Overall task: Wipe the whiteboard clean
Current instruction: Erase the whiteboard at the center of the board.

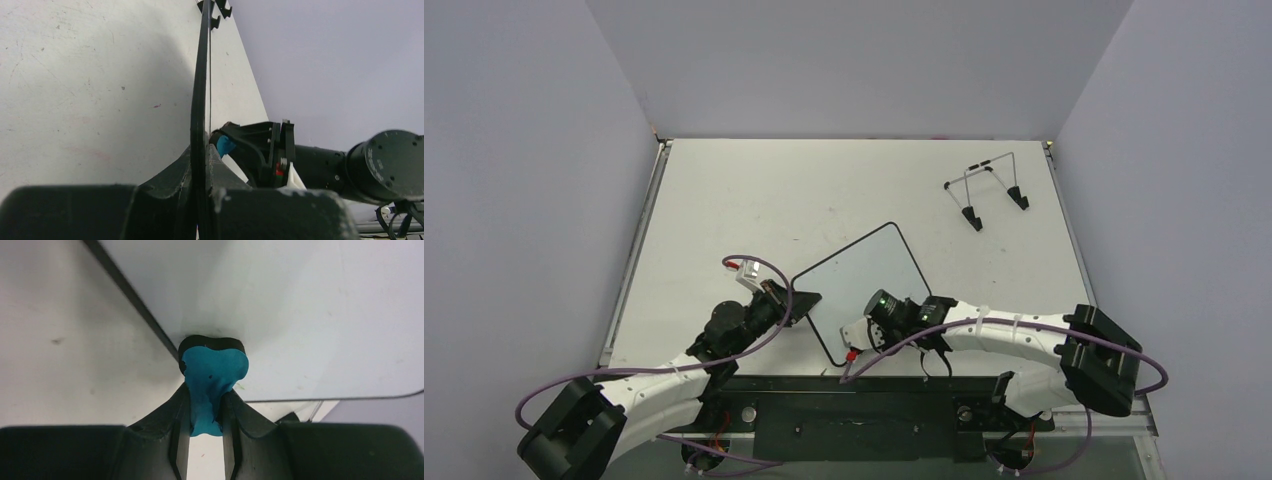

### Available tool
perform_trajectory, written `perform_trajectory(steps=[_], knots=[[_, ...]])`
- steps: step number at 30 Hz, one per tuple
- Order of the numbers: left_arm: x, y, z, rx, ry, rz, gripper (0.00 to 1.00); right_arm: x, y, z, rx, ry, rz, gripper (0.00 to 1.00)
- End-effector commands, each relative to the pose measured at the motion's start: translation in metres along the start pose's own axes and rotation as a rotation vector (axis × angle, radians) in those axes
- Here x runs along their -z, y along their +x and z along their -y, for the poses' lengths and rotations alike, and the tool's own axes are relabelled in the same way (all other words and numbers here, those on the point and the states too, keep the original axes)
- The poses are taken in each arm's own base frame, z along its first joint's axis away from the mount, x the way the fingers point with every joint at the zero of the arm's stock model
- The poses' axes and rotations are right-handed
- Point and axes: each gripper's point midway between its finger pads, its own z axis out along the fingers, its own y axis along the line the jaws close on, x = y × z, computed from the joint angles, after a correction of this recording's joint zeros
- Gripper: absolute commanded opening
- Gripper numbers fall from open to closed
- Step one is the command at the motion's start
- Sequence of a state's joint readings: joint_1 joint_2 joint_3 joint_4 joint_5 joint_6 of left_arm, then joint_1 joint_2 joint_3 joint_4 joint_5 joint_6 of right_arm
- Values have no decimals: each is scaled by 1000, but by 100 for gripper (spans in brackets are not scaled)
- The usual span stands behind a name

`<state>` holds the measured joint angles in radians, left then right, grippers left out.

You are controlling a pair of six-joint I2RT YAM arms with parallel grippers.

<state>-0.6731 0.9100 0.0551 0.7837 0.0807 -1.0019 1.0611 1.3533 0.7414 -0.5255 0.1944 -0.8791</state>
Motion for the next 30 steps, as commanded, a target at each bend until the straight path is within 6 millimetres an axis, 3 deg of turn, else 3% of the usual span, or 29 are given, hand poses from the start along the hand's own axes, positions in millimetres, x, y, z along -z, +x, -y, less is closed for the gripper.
perform_trajectory(steps=[1,3,7,10,17,21,30], knots=[[-6,-29,53,2,176,82,0,9,-38,-22,81,-80,104,0],[-5,-29,53,5,179,81,0,9,-41,-16,84,-49,95,0],[-3,-30,54,3,181,88,0,-3,-10,14,-67,42,-7,0],[-4,-30,54,0,182,87,0,-7,5,16,-106,55,-46,0],[-4,-30,54,-1,183,89,0,3,-37,-16,43,-35,70,0],[-3,-30,52,-1,179,92,0,-6,-16,13,-46,65,-31,0],[-4,-28,53,1,186,85,0,2,19,54,-305,171,-70,0]])
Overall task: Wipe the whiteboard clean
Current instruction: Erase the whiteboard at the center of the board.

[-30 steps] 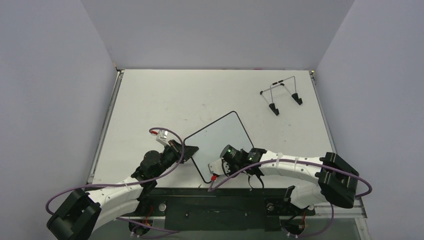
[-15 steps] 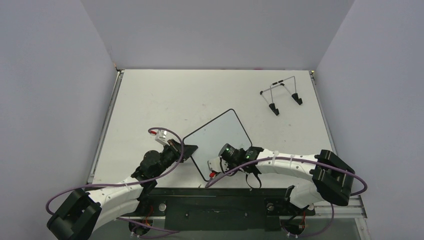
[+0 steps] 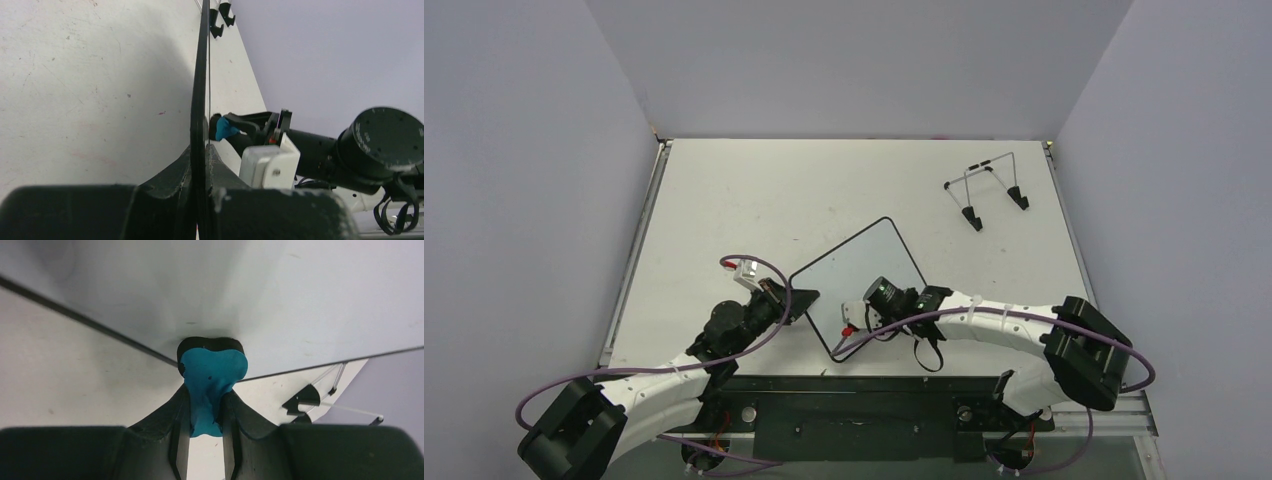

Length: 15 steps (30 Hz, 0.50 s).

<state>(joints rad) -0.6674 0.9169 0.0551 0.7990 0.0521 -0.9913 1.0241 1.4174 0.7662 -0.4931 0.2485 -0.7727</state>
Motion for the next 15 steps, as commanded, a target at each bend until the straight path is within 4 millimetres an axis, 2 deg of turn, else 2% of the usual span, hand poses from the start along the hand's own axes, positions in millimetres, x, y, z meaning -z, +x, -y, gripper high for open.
perform_trajectory(steps=[1,3,10,12,14,15], knots=[[-2,-22,56,17,197,53,0,9,7,47,-193,125,-2,0],[-2,-23,56,20,199,55,0,7,3,35,-172,68,35,0],[-1,-23,58,24,204,56,0,22,-45,-32,92,-178,197,0],[-1,-23,57,24,199,57,0,20,-48,-35,113,-182,192,0],[0,-23,57,24,199,59,0,13,-39,-18,65,-106,138,0],[1,-24,57,24,199,60,0,8,-28,-2,1,-50,96,0]])
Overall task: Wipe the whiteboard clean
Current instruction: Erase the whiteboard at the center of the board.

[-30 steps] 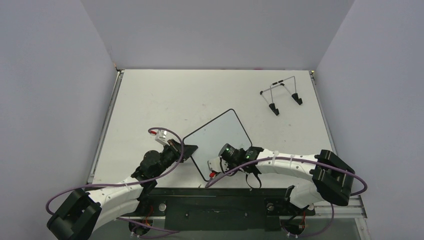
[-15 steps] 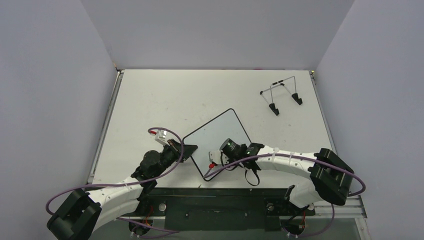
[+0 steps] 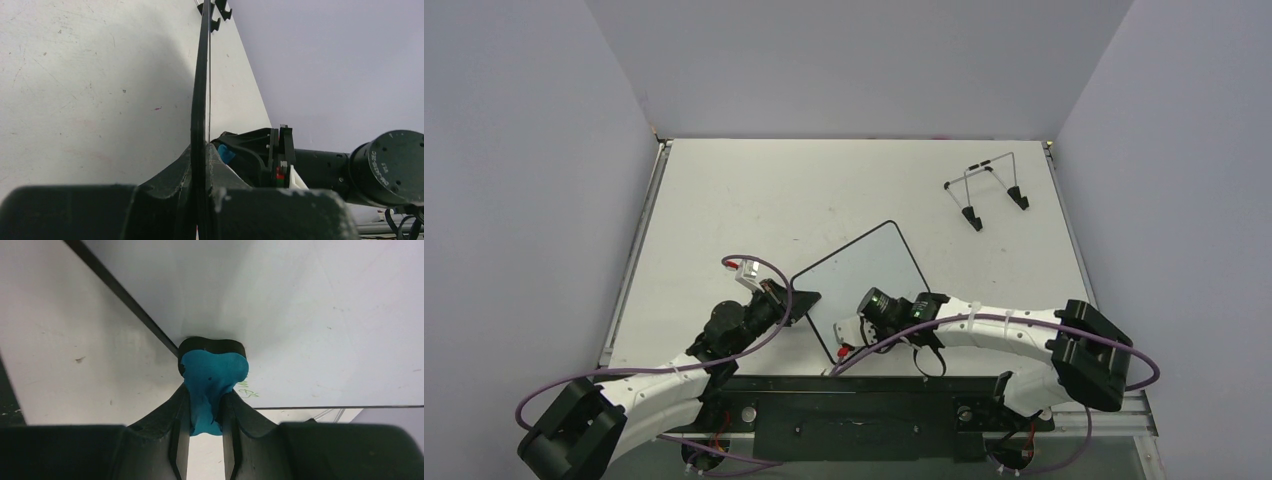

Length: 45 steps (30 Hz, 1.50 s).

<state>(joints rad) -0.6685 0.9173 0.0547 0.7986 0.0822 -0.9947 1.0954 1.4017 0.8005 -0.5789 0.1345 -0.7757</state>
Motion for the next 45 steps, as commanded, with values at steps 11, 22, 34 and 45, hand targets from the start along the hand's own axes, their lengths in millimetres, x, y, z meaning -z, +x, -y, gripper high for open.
perform_trajectory(steps=[11,22,34,45], knots=[[-3,-26,54,22,188,74,0,7,-15,4,-21,-6,92,0],[-2,-25,52,14,182,71,0,-7,35,38,-178,122,-44,0],[2,-25,53,13,190,74,0,-4,37,46,-242,122,-12,0],[2,-25,57,7,202,66,0,-1,3,10,-66,5,60,0]])
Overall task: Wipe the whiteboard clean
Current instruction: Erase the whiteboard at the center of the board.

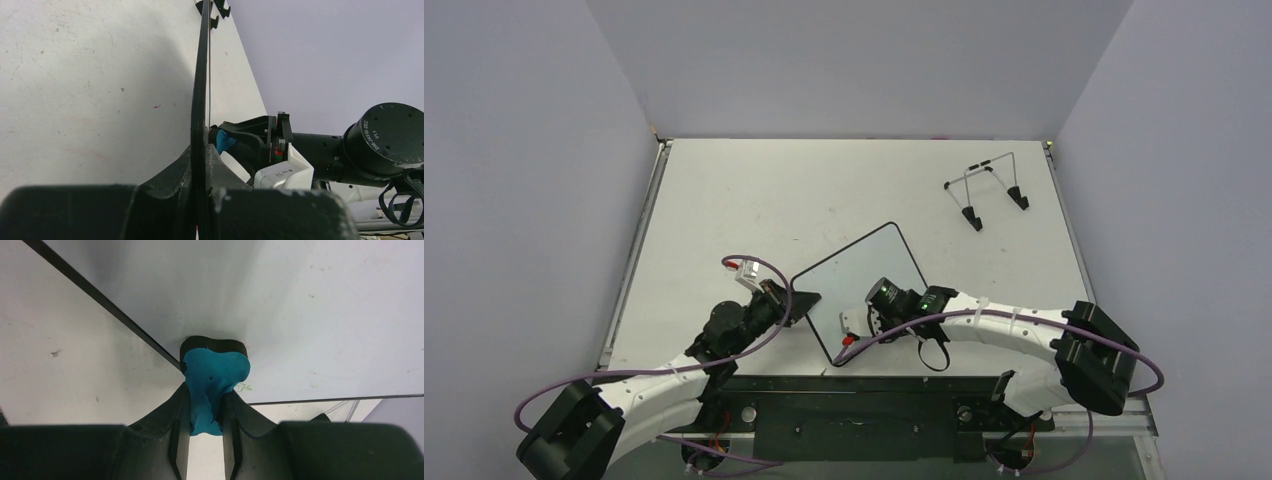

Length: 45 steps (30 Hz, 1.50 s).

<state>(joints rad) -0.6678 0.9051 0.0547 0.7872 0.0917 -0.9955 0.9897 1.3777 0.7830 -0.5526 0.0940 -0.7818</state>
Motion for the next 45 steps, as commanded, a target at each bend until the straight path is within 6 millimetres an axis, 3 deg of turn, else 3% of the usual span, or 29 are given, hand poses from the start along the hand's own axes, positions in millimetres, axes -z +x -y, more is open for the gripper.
perform_trajectory(steps=[1,2,4,7,13,16,20,26,32,39,43,45], knots=[[1,-26,55,5,195,75,0,-2,-10,1,14,13,25,0],[2,-27,56,3,195,78,0,-4,0,15,-33,64,-12,0],[2,-27,56,0,194,81,0,-6,15,23,-88,74,-47,0],[1,-26,55,-3,193,75,0,-10,25,16,-58,66,-81,0],[1,-25,55,1,199,72,0,-5,-4,-16,97,-37,-17,0],[2,-26,56,3,202,78,0,-8,4,9,20,62,-62,0],[3,-26,54,1,198,81,0,1,35,50,-180,207,-105,0],[2,-23,53,1,195,71,0,29,29,62,-324,188,86,0],[1,-24,52,0,189,74,0,11,25,20,-167,12,80,0],[1,-25,50,-8,178,75,0,2,13,-12,33,-73,6,0],[1,-25,51,-16,173,74,0,7,12,-12,42,-58,3,0],[0,-25,50,-20,171,73,0,3,23,5,-22,29,-44,0]])
